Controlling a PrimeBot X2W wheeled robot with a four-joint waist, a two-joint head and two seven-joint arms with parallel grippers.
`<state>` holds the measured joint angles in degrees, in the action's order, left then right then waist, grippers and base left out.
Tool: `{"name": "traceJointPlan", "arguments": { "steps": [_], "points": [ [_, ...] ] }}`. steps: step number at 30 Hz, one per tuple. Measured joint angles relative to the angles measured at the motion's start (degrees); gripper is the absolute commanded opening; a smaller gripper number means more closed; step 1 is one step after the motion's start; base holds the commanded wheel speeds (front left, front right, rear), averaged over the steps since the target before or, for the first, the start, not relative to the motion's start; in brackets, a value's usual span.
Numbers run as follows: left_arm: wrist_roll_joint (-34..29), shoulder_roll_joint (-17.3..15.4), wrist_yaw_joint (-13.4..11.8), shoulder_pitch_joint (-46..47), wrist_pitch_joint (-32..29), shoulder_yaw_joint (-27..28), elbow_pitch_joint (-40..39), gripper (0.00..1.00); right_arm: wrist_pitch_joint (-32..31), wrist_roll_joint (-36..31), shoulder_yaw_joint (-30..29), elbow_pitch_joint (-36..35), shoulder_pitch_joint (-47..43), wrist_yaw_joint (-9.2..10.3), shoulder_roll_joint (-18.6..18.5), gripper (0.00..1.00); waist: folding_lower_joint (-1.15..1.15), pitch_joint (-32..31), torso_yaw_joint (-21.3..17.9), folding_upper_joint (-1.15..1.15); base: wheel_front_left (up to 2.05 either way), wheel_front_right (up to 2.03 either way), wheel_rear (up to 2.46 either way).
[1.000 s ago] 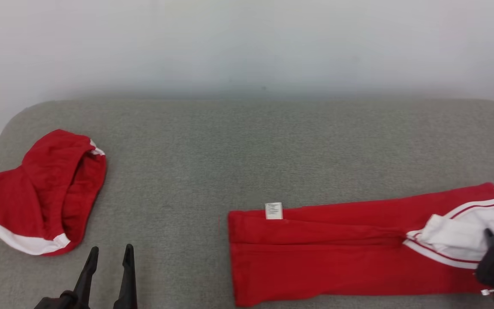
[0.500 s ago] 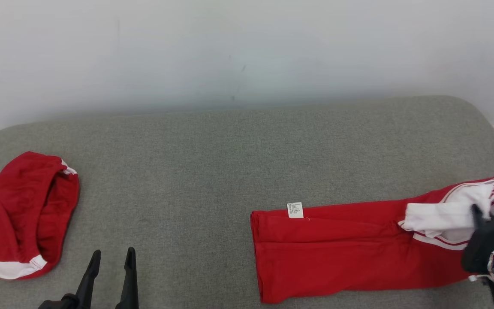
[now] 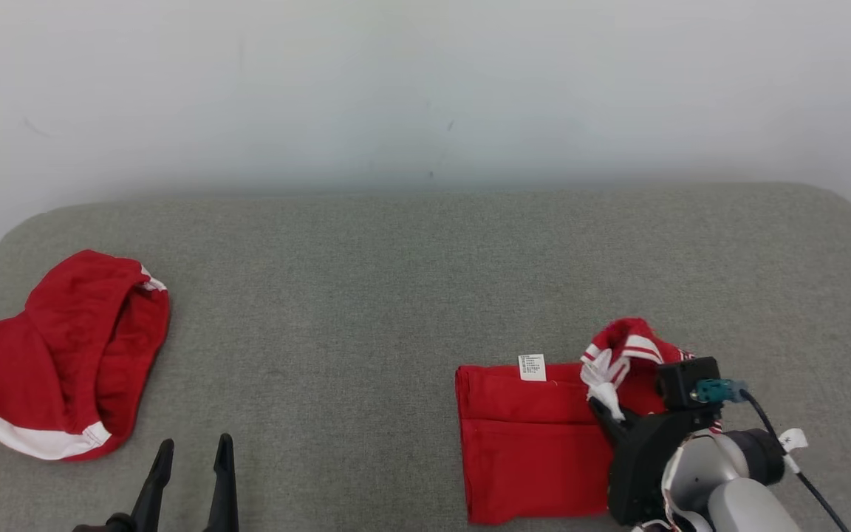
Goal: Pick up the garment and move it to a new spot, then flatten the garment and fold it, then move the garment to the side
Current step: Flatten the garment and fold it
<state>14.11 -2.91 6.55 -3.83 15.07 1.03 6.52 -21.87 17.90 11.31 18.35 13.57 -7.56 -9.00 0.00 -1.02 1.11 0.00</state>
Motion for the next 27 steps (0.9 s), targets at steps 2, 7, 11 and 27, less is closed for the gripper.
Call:
{"name": "traceJointPlan", "arguments": {
  "steps": [2, 7, 11, 27],
  "points": [
    [0.00, 0.02, 0.00, 0.01, 0.00, -0.05, -0.04, 1.00, -0.11, 0.19, 1.15, 1.55, 1.16, 0.00, 1.36, 0.00, 0.00, 0.16, 0.48, 0.00, 0.00, 0.00, 0.00],
    [0.03, 0.02, 0.00, 0.64, 0.00, -0.87, 0.20, 1.00, -0.29, 0.25, 3.77, 8.01, 4.69, 0.00, 3.69, 0.00, 0.00, 0.65, 1.92, 0.00, 0.00, 0.00, 0.00],
    [0.32, 0.02, -0.08, 1.13, 0.00, -1.57, 0.25, 1.00, 0.70, 0.77, 5.55, 13.18, 7.95, 0.00, 5.00, 0.00, 0.00, 1.17, 3.15, 0.00, 0.00, 0.00, 0.00],
    [1.20, 0.01, -1.18, 2.09, 0.00, -2.85, 0.99, 1.00, 8.76, 14.55, 15.47, 18.01, 15.92, 0.00, 6.28, 1.00, 0.00, 1.82, 4.93, 0.00, 0.00, 0.00, 0.00]
  ]
}}
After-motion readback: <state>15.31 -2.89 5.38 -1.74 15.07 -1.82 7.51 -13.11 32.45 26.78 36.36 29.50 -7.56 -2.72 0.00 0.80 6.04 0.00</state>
